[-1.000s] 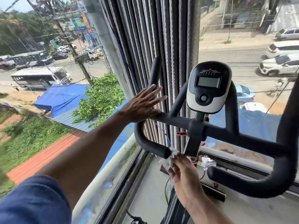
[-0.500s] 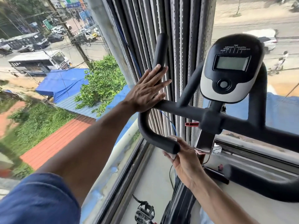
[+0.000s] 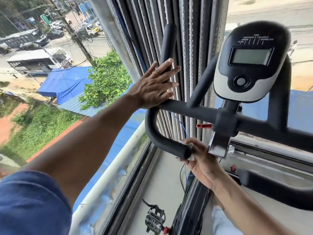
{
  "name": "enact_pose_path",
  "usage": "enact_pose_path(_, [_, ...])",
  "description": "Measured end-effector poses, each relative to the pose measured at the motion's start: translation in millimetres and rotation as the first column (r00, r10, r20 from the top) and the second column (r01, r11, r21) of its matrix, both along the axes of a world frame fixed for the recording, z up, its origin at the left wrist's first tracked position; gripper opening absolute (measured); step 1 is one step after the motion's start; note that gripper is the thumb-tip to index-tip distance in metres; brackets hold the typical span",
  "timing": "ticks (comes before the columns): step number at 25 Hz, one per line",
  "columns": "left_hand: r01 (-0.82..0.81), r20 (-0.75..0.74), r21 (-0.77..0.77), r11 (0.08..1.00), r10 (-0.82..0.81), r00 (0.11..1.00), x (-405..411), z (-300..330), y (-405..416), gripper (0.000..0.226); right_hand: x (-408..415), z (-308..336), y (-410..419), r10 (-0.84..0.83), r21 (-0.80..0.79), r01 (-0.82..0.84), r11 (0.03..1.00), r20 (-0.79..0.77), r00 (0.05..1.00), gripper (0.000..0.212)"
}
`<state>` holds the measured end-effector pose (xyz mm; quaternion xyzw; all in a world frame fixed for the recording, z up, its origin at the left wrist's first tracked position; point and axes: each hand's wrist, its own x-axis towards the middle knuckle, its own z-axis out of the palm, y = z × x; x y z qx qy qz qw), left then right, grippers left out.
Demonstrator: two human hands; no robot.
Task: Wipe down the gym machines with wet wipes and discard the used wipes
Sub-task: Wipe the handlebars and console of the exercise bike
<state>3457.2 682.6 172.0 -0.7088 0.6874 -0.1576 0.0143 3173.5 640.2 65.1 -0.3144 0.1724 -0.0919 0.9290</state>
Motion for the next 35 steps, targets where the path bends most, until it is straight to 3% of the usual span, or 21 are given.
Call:
enact_pose_path(2, [-0.004, -0.010, -0.030, 1.000, 0.003, 1.000, 2, -6, 1, 0.063, 19, -2, -1, 0.033, -0.073, -0.030, 0.997, 0.037, 0.999, 0.019])
enact_pose_path(5, [0.000, -0.024, -0.063, 0.998, -0.002, 1.000, 1, -8, 2, 0.061, 43, -3, -1, 0.136, -0.156, -0.122, 0.980, 0.080, 0.988, 0.025])
enact_pose_path(7, [0.007, -0.031, -0.098, 0.995, -0.010, 0.999, 1, -8, 2, 0.060, 43, -7, -1, 0.160, -0.098, -0.151, 0.984, 0.091, 0.983, 0.025])
enact_pose_path(12, [0.001, -0.065, -0.108, 0.994, -0.008, 0.998, -1, -13, 5, 0.057, 0, -21, 2, 0.070, 0.222, -0.095, 0.970, 0.118, 0.990, 0.015])
enact_pose_path(14, [0.020, -0.059, -0.084, 0.996, -0.025, 0.998, 2, -8, 4, 0.057, 0, -19, 8, 0.045, 0.218, -0.060, 0.974, 0.077, 0.996, 0.016])
enact_pose_path(19, [0.001, 0.166, -0.047, 0.999, 0.007, 0.986, 9, 11, -12, 0.052, 50, -13, 31, -0.002, 0.179, -0.001, 0.984, 0.017, 1.000, 0.020])
enact_pose_path(23, [0.015, 0.112, -0.120, 0.993, -0.002, 0.994, 13, 7, -16, 0.050, 86, -31, 39, -0.059, 0.244, 0.059, 0.968, -0.009, 0.998, 0.020])
enact_pose_path(28, [0.000, 0.024, -0.180, 0.984, 0.004, 1.000, 15, -1, -14, 0.047, 69, -39, 37, 0.048, 0.243, -0.067, 0.968, 0.086, 0.995, 0.012])
enact_pose_path(32, [0.015, -0.010, -0.188, 0.982, -0.017, 1.000, 17, -6, -12, 0.048, 101, -35, 44, -0.059, 0.305, 0.053, 0.951, 0.009, 0.998, 0.010])
enact_pose_path(33, [0.016, -0.013, -0.187, 0.982, -0.018, 1.000, 18, -7, -12, 0.048, 111, -33, 42, -0.067, 0.334, 0.072, 0.940, -0.026, 0.997, 0.015])
enact_pose_path(35, [0.043, 0.003, -0.174, 0.984, -0.043, 0.999, 21, -2, -13, 0.048, 124, -33, 29, 0.003, 0.207, 0.011, 0.978, -0.070, 0.998, 0.035])
